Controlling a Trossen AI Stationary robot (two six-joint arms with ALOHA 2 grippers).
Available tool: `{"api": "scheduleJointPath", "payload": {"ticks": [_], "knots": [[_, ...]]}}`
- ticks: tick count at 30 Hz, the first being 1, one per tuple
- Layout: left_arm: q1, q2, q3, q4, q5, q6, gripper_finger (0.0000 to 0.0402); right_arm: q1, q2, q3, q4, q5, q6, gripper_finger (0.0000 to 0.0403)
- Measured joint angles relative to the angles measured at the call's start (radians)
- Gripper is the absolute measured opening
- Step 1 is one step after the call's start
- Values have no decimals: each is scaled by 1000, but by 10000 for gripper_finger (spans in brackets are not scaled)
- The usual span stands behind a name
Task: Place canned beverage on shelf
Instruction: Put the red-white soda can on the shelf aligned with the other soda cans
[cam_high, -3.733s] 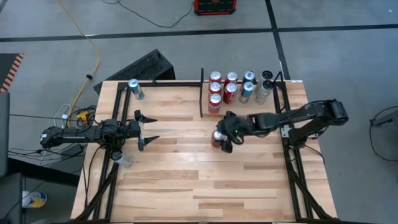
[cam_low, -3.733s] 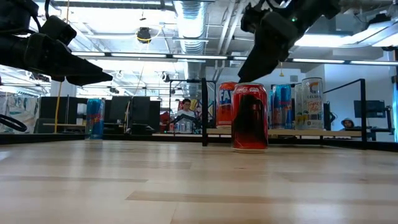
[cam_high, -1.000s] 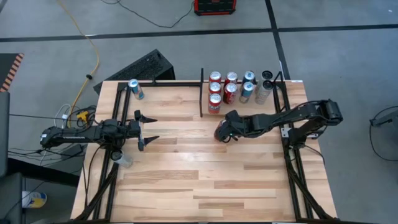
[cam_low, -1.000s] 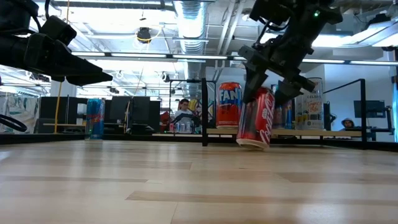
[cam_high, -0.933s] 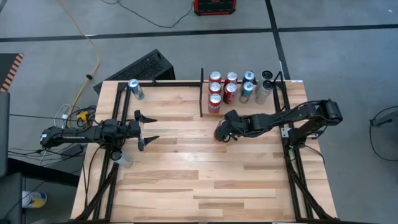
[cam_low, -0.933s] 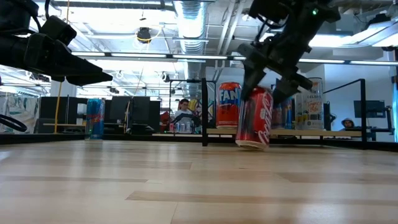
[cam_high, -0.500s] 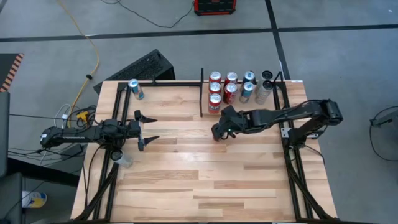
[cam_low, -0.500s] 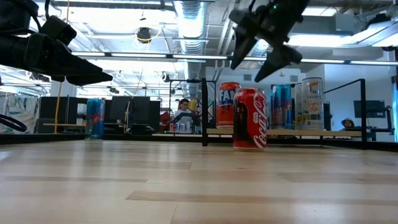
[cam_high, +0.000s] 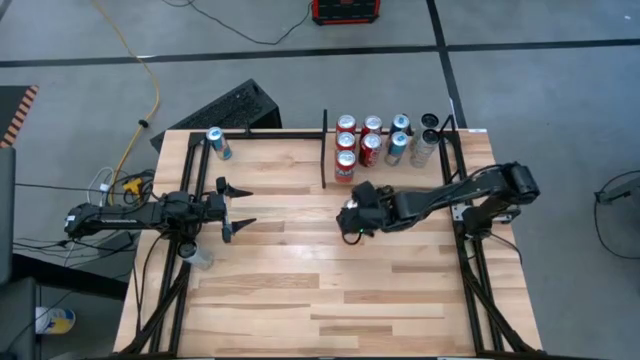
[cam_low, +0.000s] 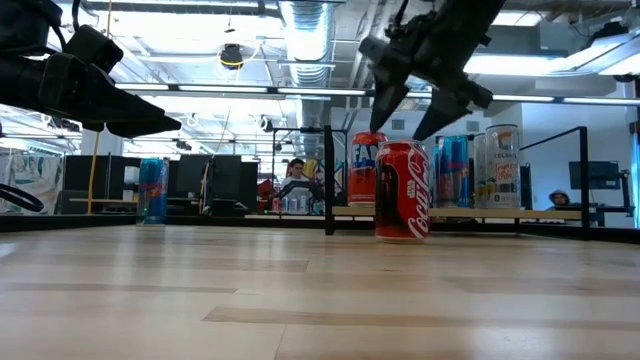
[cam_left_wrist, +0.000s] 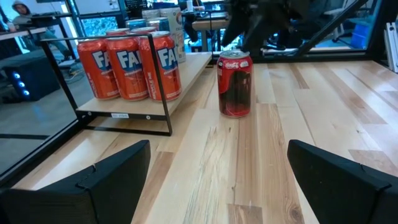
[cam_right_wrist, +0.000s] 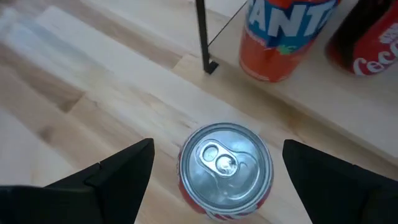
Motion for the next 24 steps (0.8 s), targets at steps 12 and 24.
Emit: {"api": "scheduleJointPath", "payload": {"ticks": [12,24], "knots": [[0,0,0,0,0,0,366,43,89,-2,-11,77,134,382],[0,0,0,-1,0,0,366,27,162,1,36,52,134,355]]}}
